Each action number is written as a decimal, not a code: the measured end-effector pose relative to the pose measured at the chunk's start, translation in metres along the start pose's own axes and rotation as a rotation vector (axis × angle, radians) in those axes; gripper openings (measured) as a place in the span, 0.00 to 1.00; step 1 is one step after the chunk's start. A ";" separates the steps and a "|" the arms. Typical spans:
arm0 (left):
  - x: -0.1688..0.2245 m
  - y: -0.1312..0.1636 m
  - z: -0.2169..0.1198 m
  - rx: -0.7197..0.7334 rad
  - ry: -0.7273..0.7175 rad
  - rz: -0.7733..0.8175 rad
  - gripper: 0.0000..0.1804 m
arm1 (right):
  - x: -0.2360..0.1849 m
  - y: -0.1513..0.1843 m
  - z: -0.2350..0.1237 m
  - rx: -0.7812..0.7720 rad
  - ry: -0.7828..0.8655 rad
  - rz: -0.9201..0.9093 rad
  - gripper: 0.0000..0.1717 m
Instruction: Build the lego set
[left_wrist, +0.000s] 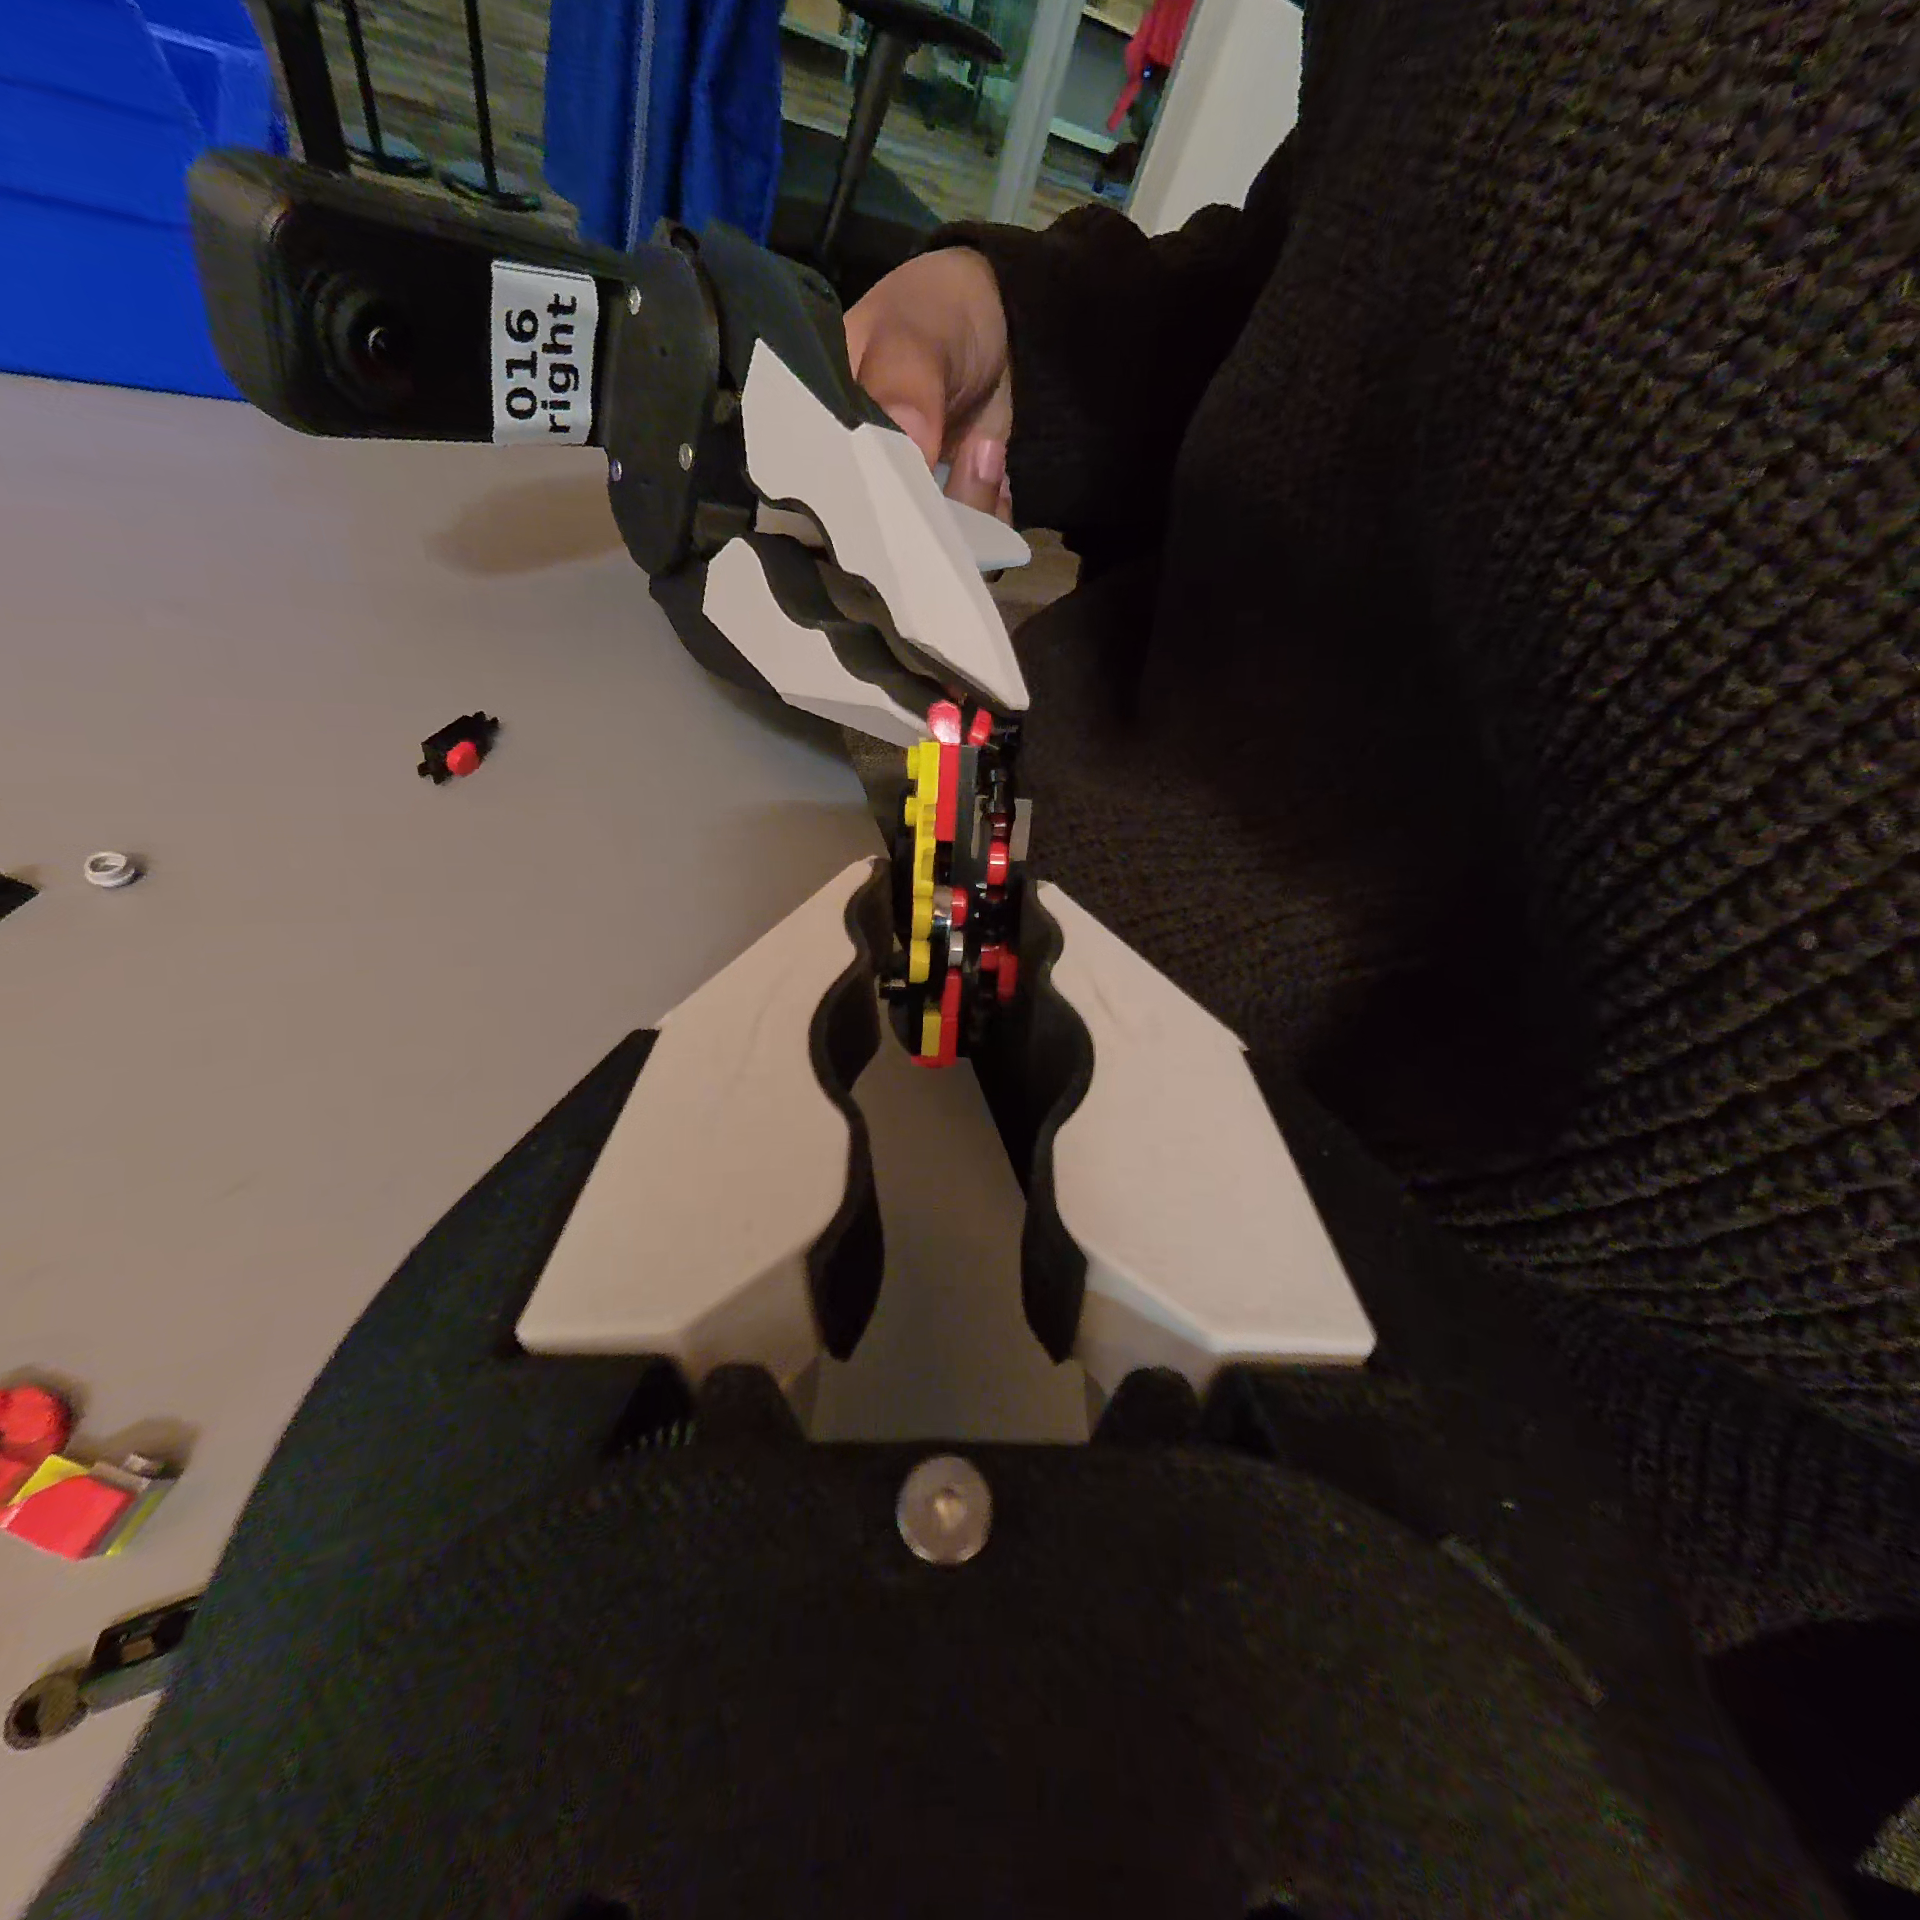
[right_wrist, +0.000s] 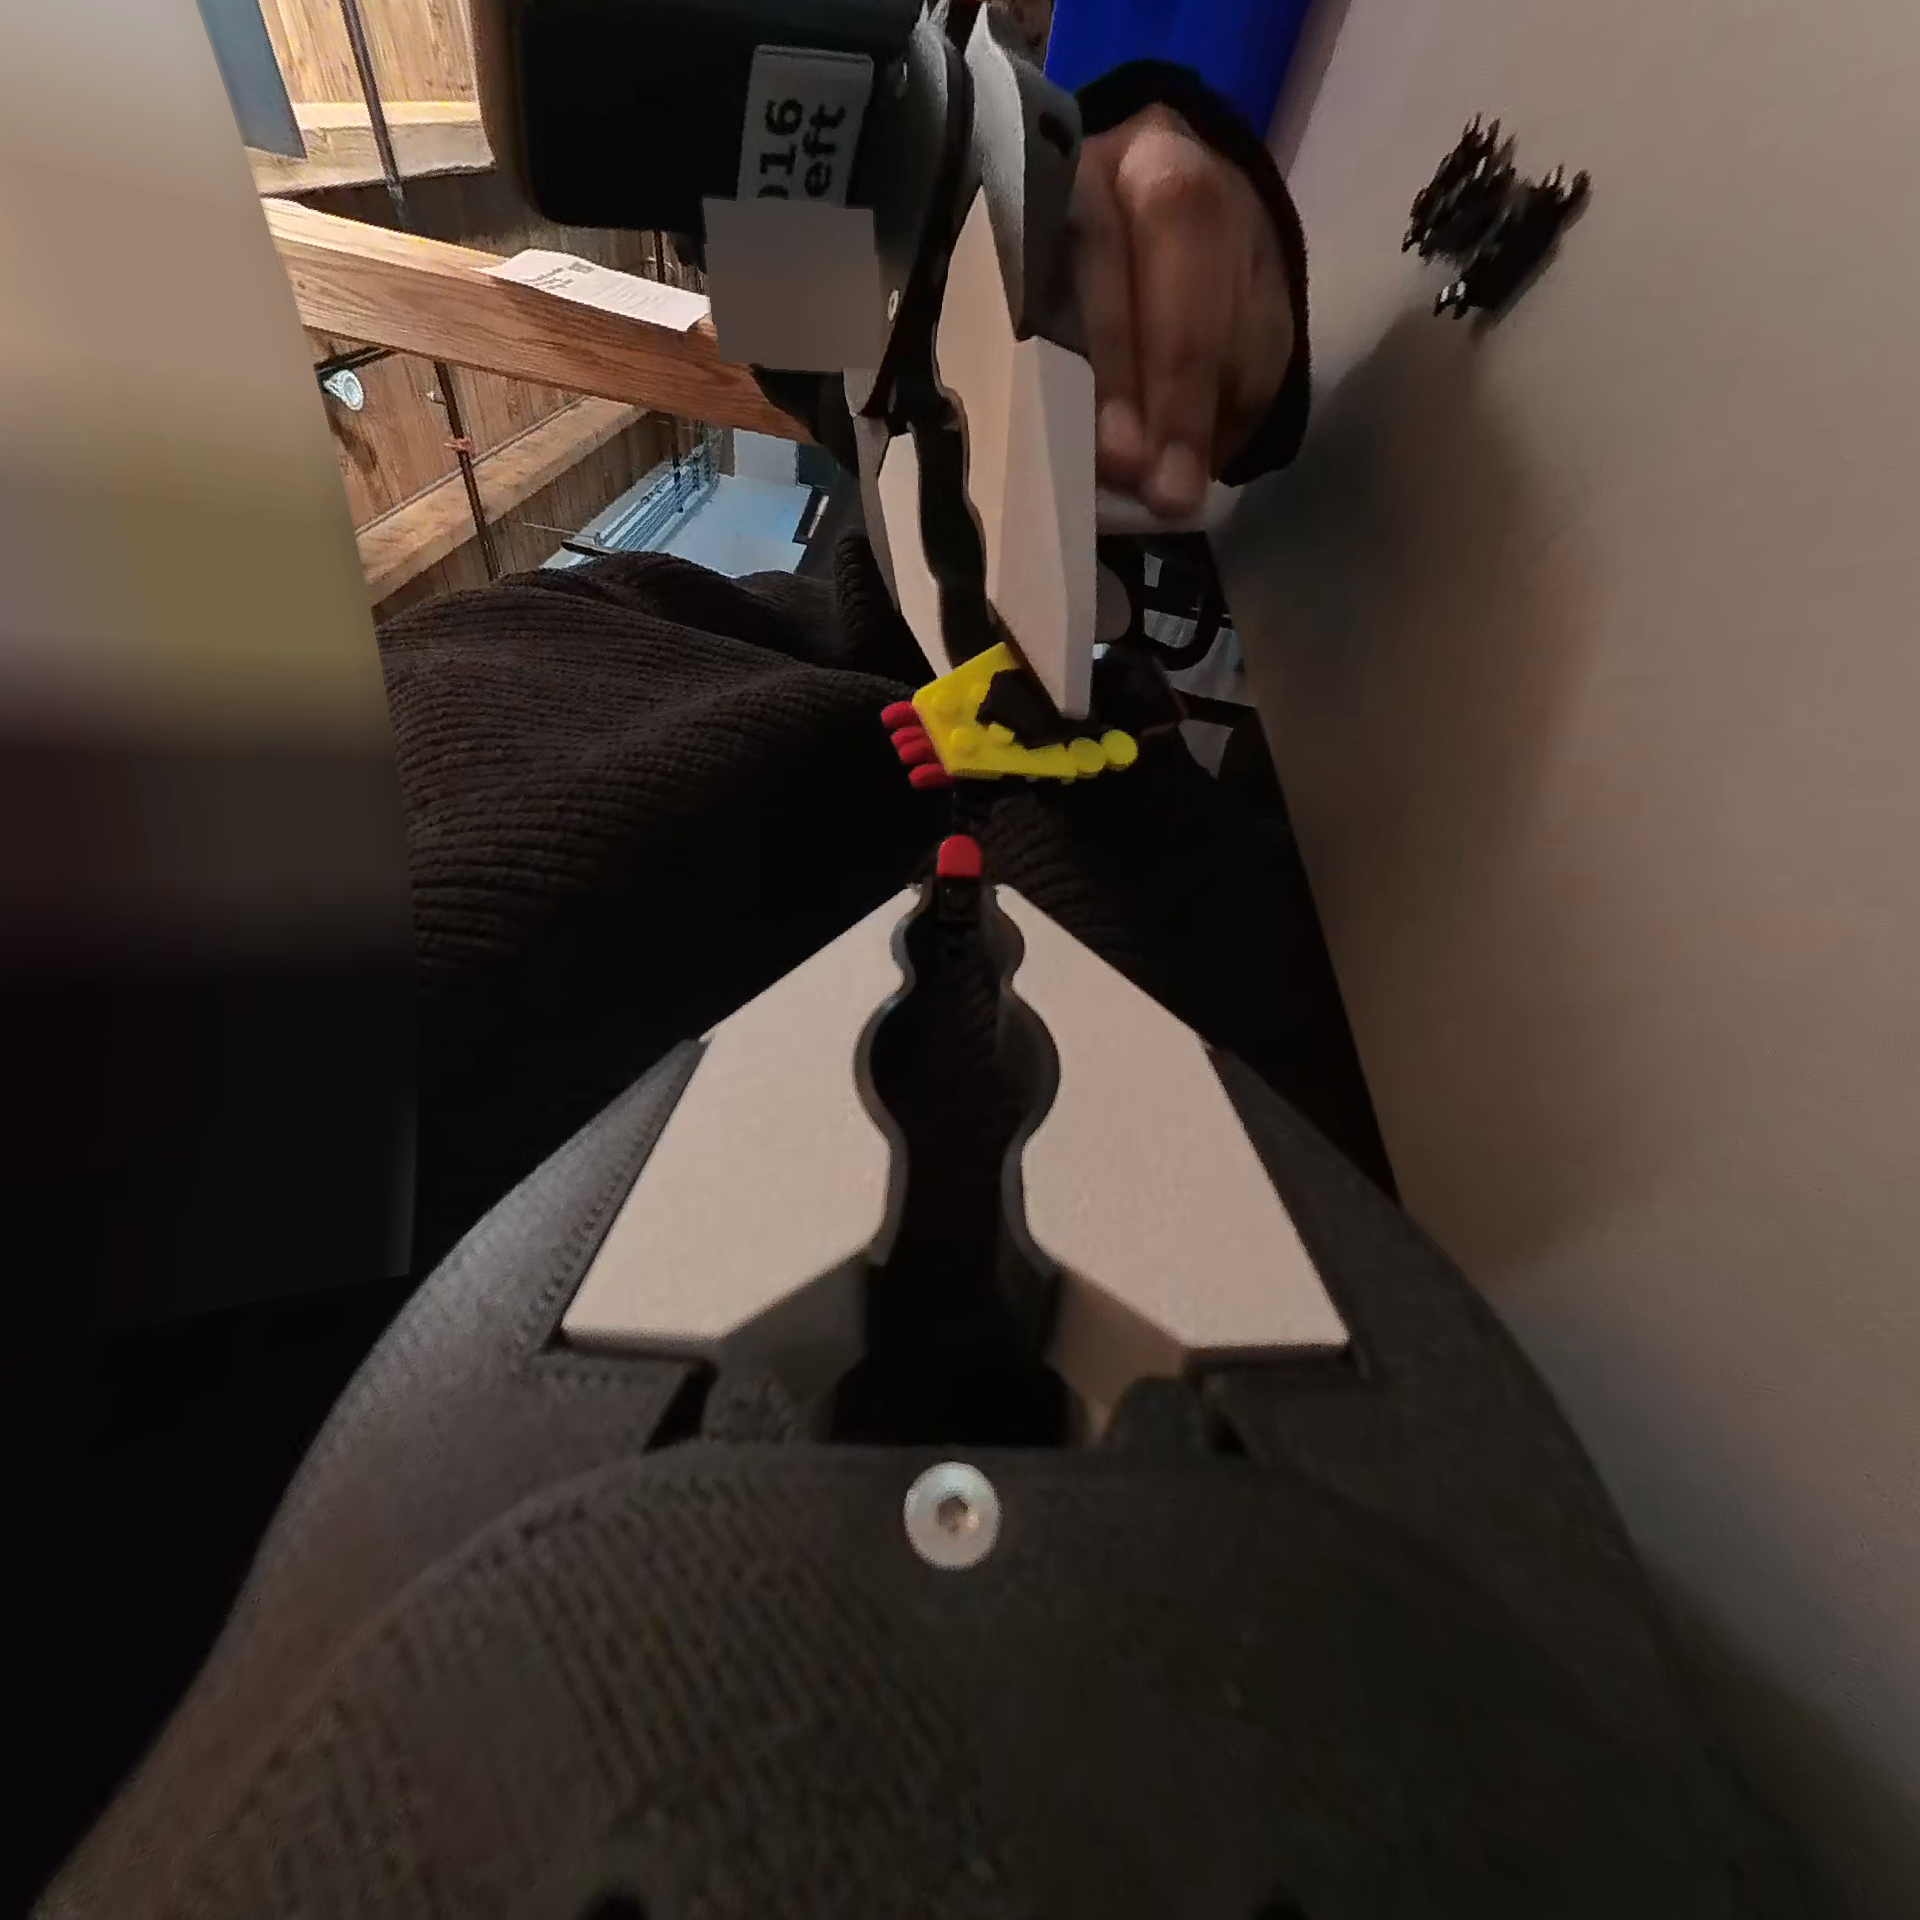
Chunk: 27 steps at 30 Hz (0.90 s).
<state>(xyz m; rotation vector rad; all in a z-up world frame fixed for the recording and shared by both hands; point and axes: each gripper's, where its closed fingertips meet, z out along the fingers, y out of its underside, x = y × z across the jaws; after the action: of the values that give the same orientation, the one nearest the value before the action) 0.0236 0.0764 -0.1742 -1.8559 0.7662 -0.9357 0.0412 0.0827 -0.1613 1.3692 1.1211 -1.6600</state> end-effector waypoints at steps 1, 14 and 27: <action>0.000 0.000 0.000 0.000 -0.001 -0.001 0.12 | 0.000 0.000 0.000 0.001 -0.001 0.002 0.03; -0.005 0.002 -0.001 0.005 -0.015 -0.016 0.12 | 0.006 -0.008 -0.005 0.037 0.018 0.007 0.03; -0.028 -0.001 -0.009 0.042 -0.124 -0.062 0.12 | 0.047 -0.031 -0.036 0.101 0.483 -0.267 0.03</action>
<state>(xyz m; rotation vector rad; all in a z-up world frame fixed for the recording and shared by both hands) 0.0013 0.0947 -0.1788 -1.8912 0.6125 -0.8596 0.0176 0.1278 -0.2036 1.8127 1.5671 -1.6274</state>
